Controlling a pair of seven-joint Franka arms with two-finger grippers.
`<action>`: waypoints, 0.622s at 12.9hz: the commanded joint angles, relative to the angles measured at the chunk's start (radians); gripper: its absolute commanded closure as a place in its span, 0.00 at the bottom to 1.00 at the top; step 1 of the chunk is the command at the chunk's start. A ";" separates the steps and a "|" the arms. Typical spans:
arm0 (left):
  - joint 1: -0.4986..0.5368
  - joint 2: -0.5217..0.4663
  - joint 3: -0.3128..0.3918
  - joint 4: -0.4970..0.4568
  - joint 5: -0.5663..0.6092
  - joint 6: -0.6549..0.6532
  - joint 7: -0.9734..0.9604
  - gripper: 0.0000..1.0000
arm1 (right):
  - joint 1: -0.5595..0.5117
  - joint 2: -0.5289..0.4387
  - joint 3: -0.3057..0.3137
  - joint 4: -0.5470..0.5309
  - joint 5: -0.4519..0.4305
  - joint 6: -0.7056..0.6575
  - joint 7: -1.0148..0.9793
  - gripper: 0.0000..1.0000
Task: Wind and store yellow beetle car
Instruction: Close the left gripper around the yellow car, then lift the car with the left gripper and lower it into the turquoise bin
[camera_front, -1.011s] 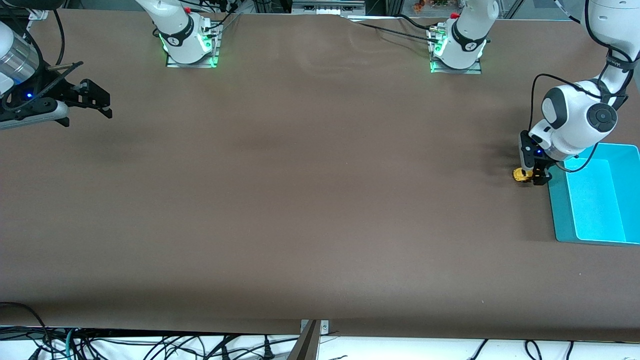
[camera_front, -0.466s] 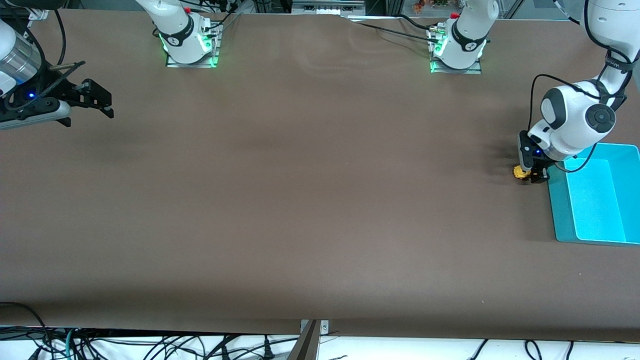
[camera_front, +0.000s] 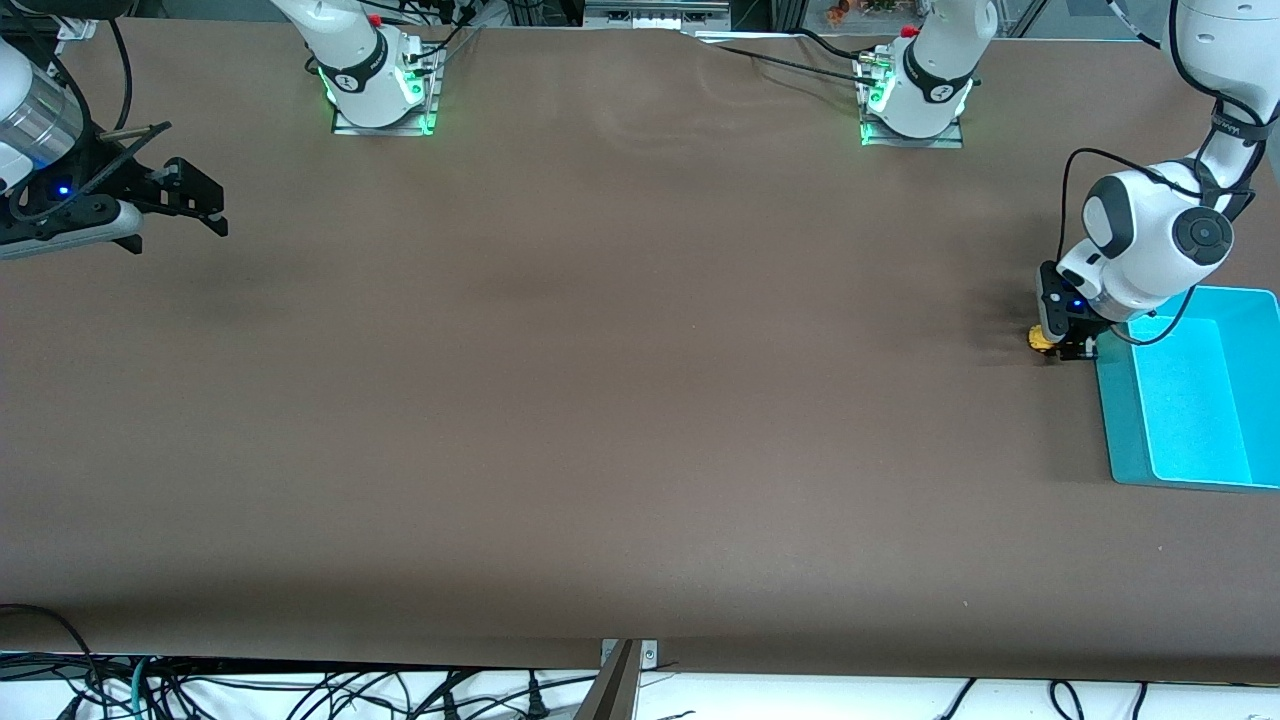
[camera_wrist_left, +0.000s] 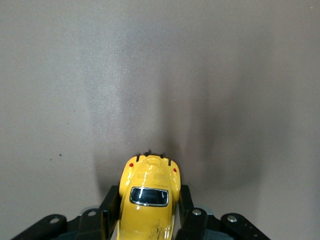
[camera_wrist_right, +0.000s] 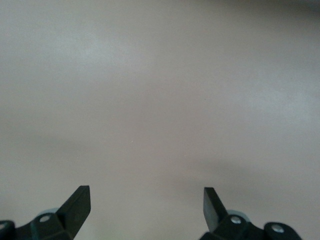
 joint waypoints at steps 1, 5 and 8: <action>0.003 -0.059 -0.015 0.007 0.001 -0.067 0.017 1.00 | 0.016 -0.008 -0.013 -0.003 -0.003 -0.007 0.010 0.00; 0.000 -0.119 -0.070 0.111 -0.083 -0.292 0.014 1.00 | 0.015 -0.009 -0.013 -0.004 -0.003 -0.007 0.007 0.00; 0.000 -0.116 -0.076 0.312 -0.129 -0.557 0.020 1.00 | 0.016 -0.009 -0.013 -0.006 -0.003 -0.007 0.007 0.00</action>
